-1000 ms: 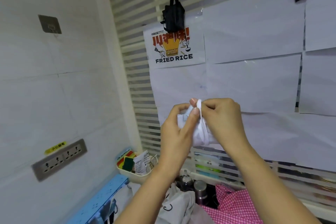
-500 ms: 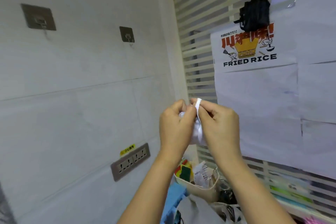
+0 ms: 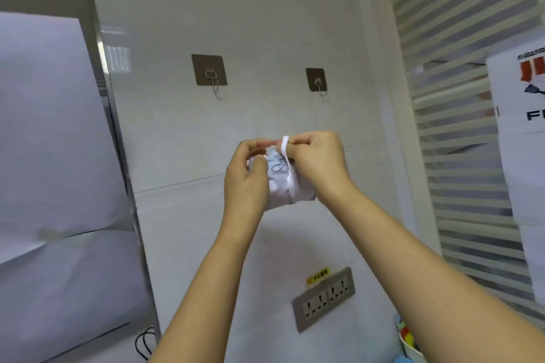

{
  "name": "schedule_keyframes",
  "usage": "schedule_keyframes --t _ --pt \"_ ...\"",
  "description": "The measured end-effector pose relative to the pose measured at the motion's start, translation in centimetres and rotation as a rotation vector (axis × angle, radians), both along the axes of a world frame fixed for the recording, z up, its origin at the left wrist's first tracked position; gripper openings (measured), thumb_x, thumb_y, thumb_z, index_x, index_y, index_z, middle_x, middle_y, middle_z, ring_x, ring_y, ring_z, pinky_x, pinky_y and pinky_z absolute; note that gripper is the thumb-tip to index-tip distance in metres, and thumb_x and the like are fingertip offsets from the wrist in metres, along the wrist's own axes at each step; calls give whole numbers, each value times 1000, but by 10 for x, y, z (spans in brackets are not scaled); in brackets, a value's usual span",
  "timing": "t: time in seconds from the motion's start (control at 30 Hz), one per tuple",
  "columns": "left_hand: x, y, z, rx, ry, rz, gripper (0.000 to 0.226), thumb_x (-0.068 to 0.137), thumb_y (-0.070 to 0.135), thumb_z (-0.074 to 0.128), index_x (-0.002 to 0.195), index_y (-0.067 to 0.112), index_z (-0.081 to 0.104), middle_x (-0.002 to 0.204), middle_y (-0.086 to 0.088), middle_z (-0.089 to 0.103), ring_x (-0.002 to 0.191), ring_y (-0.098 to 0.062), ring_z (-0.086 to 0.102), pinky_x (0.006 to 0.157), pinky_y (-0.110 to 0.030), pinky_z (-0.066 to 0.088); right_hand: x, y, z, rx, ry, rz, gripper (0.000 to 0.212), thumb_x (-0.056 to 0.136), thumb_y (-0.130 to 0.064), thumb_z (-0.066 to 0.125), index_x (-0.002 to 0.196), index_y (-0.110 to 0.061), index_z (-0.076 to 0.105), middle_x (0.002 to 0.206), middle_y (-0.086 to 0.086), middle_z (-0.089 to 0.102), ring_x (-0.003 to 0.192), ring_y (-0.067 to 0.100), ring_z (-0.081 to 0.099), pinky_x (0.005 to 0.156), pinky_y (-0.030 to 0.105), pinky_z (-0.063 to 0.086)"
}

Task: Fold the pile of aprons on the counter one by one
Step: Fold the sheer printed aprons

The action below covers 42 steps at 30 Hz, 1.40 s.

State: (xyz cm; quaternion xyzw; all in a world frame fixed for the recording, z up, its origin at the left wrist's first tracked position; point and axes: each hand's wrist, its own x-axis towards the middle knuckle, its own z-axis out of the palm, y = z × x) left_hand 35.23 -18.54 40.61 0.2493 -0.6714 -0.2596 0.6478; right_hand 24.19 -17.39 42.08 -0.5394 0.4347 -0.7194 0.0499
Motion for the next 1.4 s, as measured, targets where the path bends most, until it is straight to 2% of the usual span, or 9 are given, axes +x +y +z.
schedule_keyframes --t 0.2,0.4,0.6,0.7,0.83,0.97,1.07,1.23,1.4 --pt "30 -31 46 -156 -192 34 23 89 26 65 112 29 65 108 12 68 101 -5 63 88 -29 52 12 -46 66 20 138 27 19 89 -16 59 84 -16 77 84 9 73 83 29 67 78 41 57" --pt "38 -62 101 -144 -88 15 36 84 14 71 118 24 64 113 0 69 105 -17 65 91 -34 54 25 -69 128 -43 347 -159 39 82 -6 51 45 -13 46 47 4 40 62 21 36 46 26 27" --pt "31 -89 118 -81 23 19 21 87 10 67 104 21 67 106 -8 71 100 -24 68 92 -45 54 25 -97 172 177 420 -158 20 89 -14 53 84 -6 70 74 11 56 75 27 48 49 25 32" --pt "29 -95 119 -48 56 59 20 88 7 63 99 23 65 108 -10 70 102 -27 67 92 -46 53 31 -105 174 192 432 -129 20 89 -10 52 73 -6 63 67 10 50 73 26 44 50 25 32" --pt "32 -102 125 7 32 190 23 87 6 55 106 18 60 111 -12 67 101 -29 65 89 -42 53 42 -120 172 202 421 -90 17 89 -11 54 90 -5 70 84 12 56 78 27 51 65 24 37" --pt "36 -104 131 52 -10 204 23 86 8 53 103 23 58 109 -6 67 102 -25 64 90 -41 53 44 -134 174 145 385 -116 17 84 -12 60 67 -9 59 78 12 56 75 29 52 63 25 38" --pt "39 -102 132 51 -30 197 31 73 15 56 102 27 60 108 -5 68 102 -25 65 91 -45 53 43 -138 166 33 337 -90 16 83 -18 64 73 -8 71 78 12 66 79 28 61 63 25 41" --pt "39 -106 128 22 -39 210 26 84 9 55 98 31 58 107 -2 66 102 -23 64 92 -45 53 42 -143 150 -70 221 2 31 83 -17 64 52 -15 63 74 7 70 79 24 65 59 22 35" --pt "38 -109 130 38 22 179 22 87 13 56 107 22 60 109 -7 68 101 -25 66 93 -47 52 44 -136 164 -22 320 -68 26 76 -8 58 52 -11 49 54 5 46 63 28 45 47 26 28"
